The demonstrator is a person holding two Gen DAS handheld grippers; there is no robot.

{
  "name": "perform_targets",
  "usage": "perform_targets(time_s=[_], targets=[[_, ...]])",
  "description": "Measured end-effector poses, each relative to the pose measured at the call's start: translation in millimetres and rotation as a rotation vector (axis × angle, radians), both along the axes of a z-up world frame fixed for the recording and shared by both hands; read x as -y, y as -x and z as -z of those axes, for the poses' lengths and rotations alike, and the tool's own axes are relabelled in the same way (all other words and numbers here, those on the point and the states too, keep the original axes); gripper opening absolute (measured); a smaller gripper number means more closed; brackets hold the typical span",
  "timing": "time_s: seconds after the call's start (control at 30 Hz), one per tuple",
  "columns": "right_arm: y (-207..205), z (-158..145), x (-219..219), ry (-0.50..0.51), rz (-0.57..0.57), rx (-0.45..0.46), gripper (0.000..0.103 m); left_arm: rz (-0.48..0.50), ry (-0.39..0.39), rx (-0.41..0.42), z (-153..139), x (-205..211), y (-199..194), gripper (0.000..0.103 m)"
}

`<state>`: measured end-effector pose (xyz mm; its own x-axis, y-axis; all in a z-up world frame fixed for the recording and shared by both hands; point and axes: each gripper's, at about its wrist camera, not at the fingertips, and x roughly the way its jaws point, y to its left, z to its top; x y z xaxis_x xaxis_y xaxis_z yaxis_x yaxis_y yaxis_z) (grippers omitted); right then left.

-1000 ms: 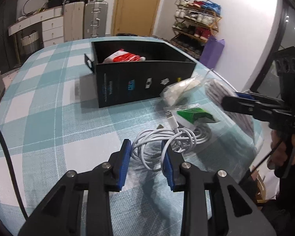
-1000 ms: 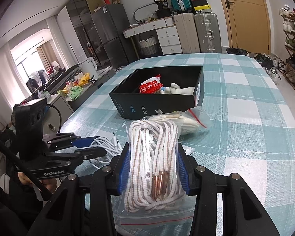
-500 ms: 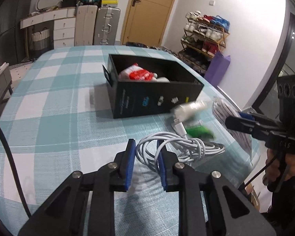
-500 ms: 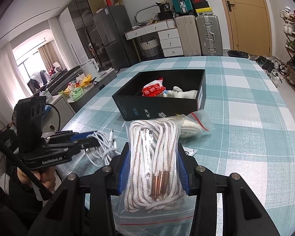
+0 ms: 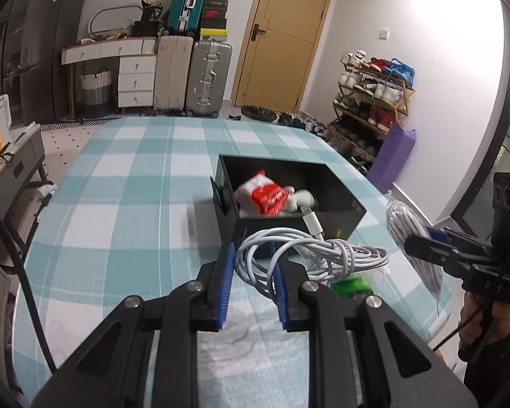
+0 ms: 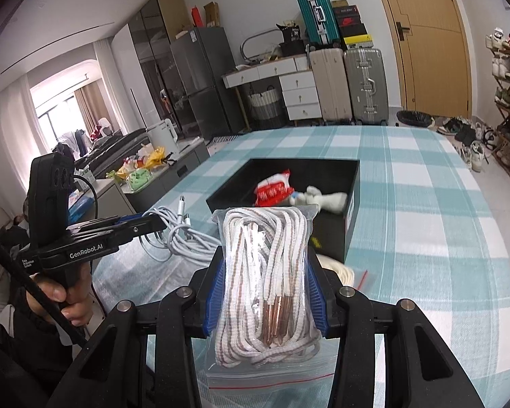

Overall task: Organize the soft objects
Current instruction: 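Carry the white cable and rope bag over the black box with both tools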

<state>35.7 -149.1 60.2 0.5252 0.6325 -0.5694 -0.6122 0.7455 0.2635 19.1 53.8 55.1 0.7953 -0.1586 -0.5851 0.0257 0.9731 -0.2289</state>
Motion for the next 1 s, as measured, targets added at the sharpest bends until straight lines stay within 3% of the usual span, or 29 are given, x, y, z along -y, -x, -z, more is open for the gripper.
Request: perform_targets(time_s=[0.63,1.0], targets=[[-44.7,-40.0,-16.6,-0.030,0.017,0.086,0.043,-0.055,-0.035,0.025,-18.2,4.0,-62.0,0.020],[-79.6,-39.4,-25.9,-0.030,0.031,0.079,0.043,-0.054,-0.081,0.008,-8.9,11.5,-92.8,0.020]])
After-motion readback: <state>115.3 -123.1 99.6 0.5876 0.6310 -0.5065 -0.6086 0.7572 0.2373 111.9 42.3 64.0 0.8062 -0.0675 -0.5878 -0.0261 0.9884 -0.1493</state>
